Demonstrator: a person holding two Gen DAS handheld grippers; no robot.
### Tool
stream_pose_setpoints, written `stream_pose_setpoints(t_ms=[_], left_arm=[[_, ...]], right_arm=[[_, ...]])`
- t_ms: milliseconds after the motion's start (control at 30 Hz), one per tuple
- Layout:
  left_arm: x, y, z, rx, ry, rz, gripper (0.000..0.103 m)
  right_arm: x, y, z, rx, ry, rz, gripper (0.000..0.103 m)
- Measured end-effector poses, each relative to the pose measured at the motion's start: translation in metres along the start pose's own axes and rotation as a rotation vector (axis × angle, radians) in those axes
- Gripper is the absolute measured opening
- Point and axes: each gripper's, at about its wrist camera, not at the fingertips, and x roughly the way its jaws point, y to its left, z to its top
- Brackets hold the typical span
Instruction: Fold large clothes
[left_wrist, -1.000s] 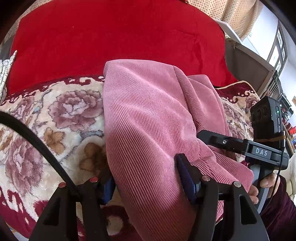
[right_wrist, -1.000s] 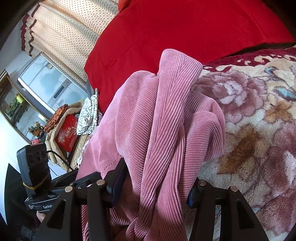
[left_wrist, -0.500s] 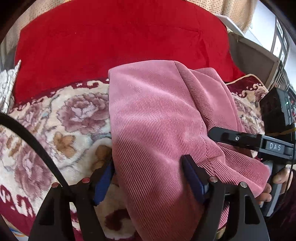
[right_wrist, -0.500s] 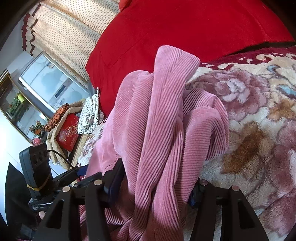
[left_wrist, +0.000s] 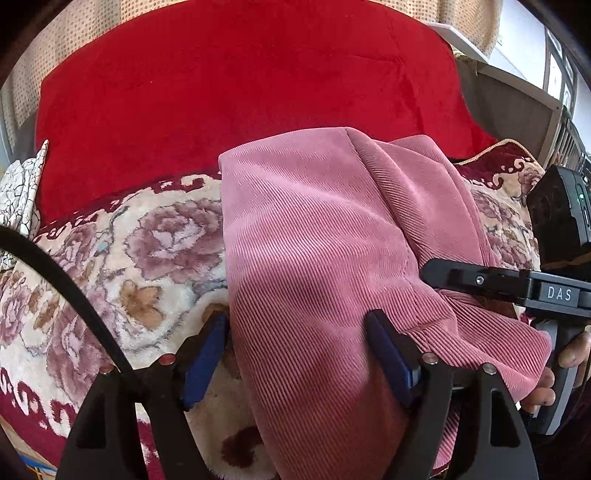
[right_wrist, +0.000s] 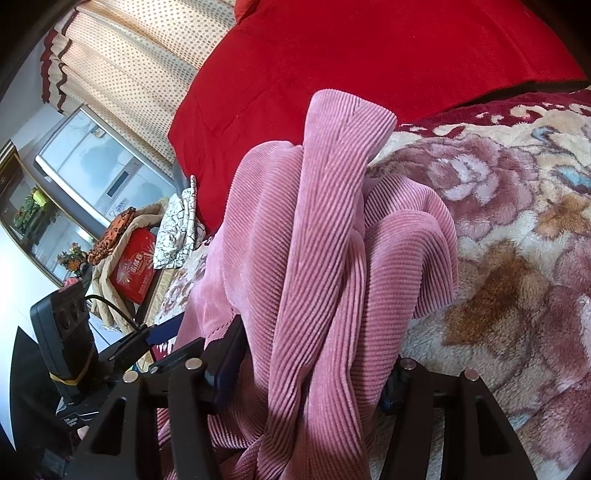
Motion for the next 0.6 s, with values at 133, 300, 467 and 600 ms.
stream_pose_setpoints(t_ms=[133, 300, 467, 600], left_arm=[[0.004, 0.001, 0.003, 0.003, -0.005, 0.006, 0.080], [0.006, 0.002, 0.006, 0.003, -0.004, 0.010, 0.081], [0.005, 0.002, 0.008, 0.014, -0.005, 0.021, 0.082], [-0.004, 0.008, 0.013, -0.004, -0.010, -0.001, 0.082]], right_arm=[[0.002, 0.001, 0.004, 0.013, 0.022, -0.005, 0.062], [0.005, 0.005, 0.009, 0.023, 0.049, -0.021, 0.065], [0.007, 0.008, 0.013, 0.046, 0.087, -0.051, 0.066], [0.001, 0.012, 0.021, 0.077, 0.148, -0.094, 0.072]])
